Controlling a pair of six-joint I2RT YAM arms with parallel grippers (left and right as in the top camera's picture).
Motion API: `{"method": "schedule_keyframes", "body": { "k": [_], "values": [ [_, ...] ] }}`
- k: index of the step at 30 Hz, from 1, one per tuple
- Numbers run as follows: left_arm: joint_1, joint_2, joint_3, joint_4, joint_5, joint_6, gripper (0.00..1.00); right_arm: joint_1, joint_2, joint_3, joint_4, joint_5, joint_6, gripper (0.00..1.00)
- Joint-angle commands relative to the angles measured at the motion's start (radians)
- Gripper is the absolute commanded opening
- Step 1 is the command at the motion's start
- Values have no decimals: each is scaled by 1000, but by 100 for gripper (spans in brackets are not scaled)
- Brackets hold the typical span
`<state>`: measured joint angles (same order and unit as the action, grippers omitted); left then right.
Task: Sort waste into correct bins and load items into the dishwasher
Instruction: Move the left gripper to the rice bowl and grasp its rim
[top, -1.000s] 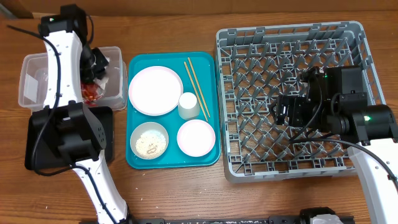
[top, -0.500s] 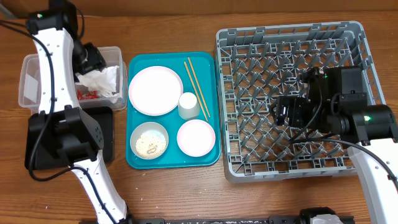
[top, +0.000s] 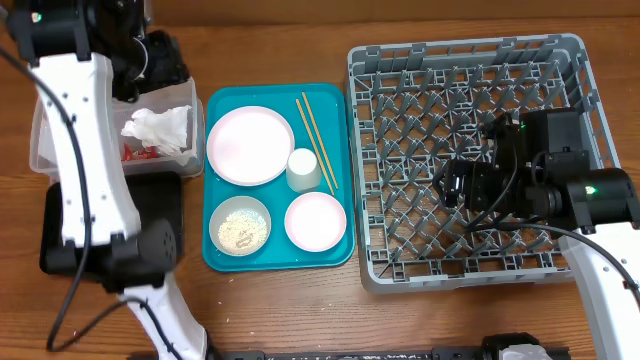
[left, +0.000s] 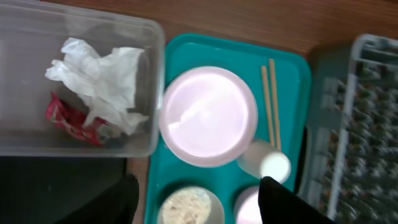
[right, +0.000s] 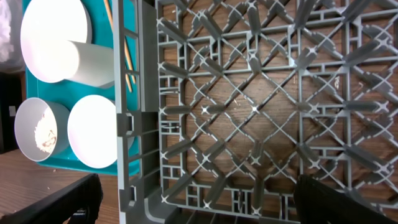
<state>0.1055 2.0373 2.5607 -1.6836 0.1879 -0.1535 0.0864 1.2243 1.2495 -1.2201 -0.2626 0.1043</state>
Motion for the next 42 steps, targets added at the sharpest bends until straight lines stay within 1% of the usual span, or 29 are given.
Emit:
{"method": "schedule_keyframes", "body": {
  "k": [1,5,9,13,16,21,27,33,42],
  "values": [
    [-48,-190,-108,-6,45,14,64,-2,1,26,4,-9,0,100],
    [-122,-339,-341,-6,42,3,65,-2,1,26,10,-9,0,100],
    [-201,-421,-566,3,42,-9,64,-2,1,26,9,-9,-1,100],
    [-287,-444,-751,94,39,-11,62,-2,1,26,10,-9,-1,100],
    [-326,-442,-849,185,32,-21,61,-2,1,26,9,-9,-1,100],
    [-336,-442,-1017,314,-47,-146,59,-2,1,26,2,-9,-1,100],
    [-340,-442,-1249,509,-58,-246,53,-2,1,26,2,-9,-1,100],
    [-342,-442,-1440,721,-57,-254,50,-2,1,26,2,-9,-1,100],
    [-342,-434,-1582,932,-58,-236,46,-2,1,26,2,-9,0,100]
  ]
}}
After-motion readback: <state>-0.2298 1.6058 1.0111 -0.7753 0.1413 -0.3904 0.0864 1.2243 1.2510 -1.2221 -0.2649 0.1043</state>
